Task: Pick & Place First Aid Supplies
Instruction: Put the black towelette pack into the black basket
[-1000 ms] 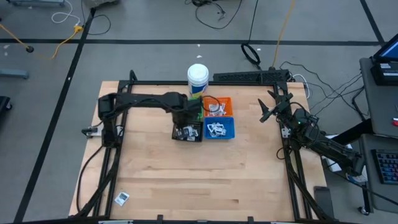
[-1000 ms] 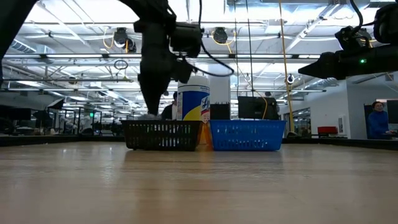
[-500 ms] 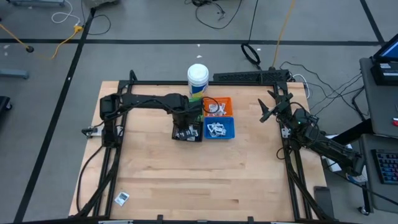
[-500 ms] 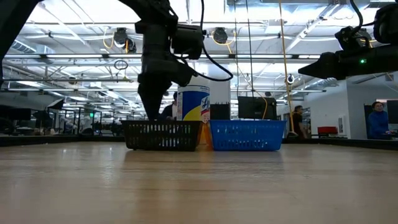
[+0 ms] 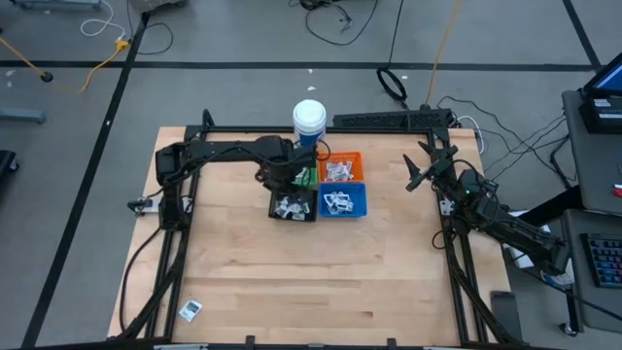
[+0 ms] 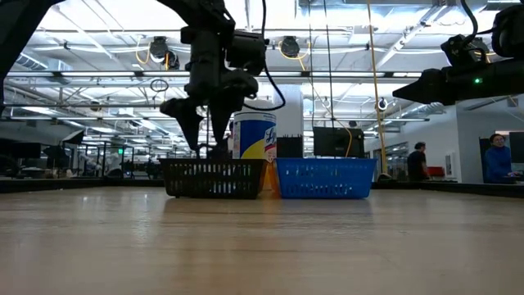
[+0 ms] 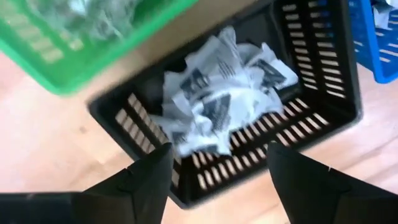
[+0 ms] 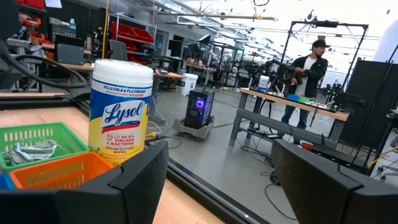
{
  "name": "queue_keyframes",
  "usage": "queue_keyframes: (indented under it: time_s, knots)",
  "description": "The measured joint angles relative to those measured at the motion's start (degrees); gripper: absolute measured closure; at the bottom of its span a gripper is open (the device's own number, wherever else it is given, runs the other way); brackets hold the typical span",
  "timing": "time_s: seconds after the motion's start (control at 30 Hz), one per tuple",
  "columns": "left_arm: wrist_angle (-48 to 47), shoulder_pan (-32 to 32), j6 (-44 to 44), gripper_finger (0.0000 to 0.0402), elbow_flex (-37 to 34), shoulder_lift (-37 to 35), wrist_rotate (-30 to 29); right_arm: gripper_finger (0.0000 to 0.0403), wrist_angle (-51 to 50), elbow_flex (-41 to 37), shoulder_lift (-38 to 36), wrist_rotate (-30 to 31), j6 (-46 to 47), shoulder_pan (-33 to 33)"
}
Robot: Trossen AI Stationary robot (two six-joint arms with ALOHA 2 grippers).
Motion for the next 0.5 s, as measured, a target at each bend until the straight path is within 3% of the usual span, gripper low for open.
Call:
queue_keyframes:
  time_s: [0.13, 0.5]
  knots:
    - [0.0, -2.3, -2.4, 0.0133, -0.1, -1.3, 0.6, 0.0124, 0.0, 0.0, 0.0, 0.0, 0.0, 0.0]
    - [-0.8, -16.6, -9.9, 0.0132, 0.0, -8.3, -5.8, 0.0124, 0.0, 0.0, 0.0, 0.0, 0.0, 0.0]
